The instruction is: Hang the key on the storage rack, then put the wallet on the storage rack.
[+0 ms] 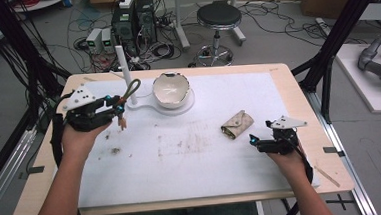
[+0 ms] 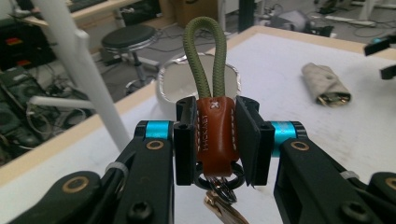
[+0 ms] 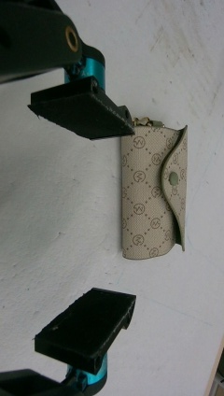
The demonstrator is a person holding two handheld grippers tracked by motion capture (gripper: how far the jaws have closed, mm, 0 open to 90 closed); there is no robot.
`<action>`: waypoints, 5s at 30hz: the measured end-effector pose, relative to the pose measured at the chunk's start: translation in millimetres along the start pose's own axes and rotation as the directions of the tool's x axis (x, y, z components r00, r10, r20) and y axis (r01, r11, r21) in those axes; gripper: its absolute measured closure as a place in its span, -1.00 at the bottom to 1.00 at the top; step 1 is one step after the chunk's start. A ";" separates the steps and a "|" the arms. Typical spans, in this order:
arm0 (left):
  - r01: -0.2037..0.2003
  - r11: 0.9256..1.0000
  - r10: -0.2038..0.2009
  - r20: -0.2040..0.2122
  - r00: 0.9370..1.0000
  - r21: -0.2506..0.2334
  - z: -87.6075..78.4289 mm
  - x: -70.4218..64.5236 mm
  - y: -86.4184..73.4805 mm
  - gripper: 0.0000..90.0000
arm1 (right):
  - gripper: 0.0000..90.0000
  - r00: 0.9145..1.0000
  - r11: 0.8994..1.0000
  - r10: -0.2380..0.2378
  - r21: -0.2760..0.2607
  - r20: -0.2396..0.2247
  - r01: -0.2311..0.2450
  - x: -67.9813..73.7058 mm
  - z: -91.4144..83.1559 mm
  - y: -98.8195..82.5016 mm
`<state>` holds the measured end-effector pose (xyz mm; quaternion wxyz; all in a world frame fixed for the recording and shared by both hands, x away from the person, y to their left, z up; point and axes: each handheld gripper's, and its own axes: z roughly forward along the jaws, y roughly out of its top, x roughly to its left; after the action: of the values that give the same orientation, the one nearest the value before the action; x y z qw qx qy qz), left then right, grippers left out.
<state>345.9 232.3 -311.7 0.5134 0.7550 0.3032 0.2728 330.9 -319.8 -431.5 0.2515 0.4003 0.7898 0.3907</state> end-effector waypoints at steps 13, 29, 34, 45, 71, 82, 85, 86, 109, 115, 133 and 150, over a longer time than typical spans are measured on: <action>0.018 1.000 -0.014 -0.139 0.990 0.025 4.5 28.9 17.9 0.55 | -0.62 1.000 1.000 0.008 0.003 -0.004 -0.008 -0.3 0.2 -0.3; 0.055 0.993 -0.035 -0.185 0.982 0.106 25.7 49.5 5.2 0.54 | -0.62 1.000 1.000 0.019 0.007 0.000 -0.019 -2.0 -0.3 -2.0; 0.067 0.989 -0.042 -0.189 0.981 0.131 32.0 50.9 2.3 0.22 | -0.62 1.000 1.000 0.022 0.009 0.001 -0.022 -2.0 -0.1 -2.0; 0.127 0.988 -0.111 -0.168 0.980 0.088 23.6 43.1 -10.3 -0.26 | -0.62 1.000 1.000 0.024 0.010 0.003 -0.024 -2.5 -0.6 -2.5; 0.185 0.982 -0.185 0.001 0.983 0.050 8.3 13.3 -83.7 -0.61 | -0.62 1.000 1.000 0.018 0.018 0.003 -0.018 -2.1 2.6 -1.3; 0.209 0.976 -0.210 0.003 0.978 0.069 7.4 13.7 -93.6 -0.62 | -0.62 1.000 0.999 0.026 0.018 0.009 -0.026 -5.7 1.1 -3.0; 0.207 0.976 -0.208 0.012 0.978 0.071 10.0 11.1 -92.2 -0.62 | -0.62 1.000 1.000 0.024 0.016 0.010 -0.024 -4.9 0.5 -2.9; 0.205 0.976 -0.207 0.017 0.978 0.072 11.1 10.0 -91.6 -0.62 | -0.62 1.000 1.000 0.019 0.014 0.012 -0.019 -4.7 0.0 -3.1; 0.165 0.982 -0.177 0.136 0.975 0.095 61.0 -33.7 -63.7 -0.62 | -0.62 0.999 0.999 0.043 0.016 0.032 -0.044 -6.8 -16.9 -14.0; 0.137 0.986 -0.153 0.176 0.973 0.098 87.9 -52.1 -48.4 -0.62 | -0.62 0.998 0.999 0.045 0.028 0.042 -0.047 -7.3 -27.4 -23.8; 0.048 0.989 -0.089 0.295 0.952 0.141 166.1 -101.8 -11.6 -0.62 | -0.62 0.998 0.998 0.044 0.047 0.048 -0.046 -6.8 -46.7 -40.7; 0.020 0.985 -0.078 0.334 0.939 0.172 222.1 -139.6 5.8 -0.62 | -0.62 0.997 0.997 0.055 0.050 0.058 -0.058 -9.0 -56.0 -49.0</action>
<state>414.4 -7.8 -392.3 0.4999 0.8231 0.2505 0.0993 274.7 -368.8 -439.0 0.2518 0.4398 0.7806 0.3657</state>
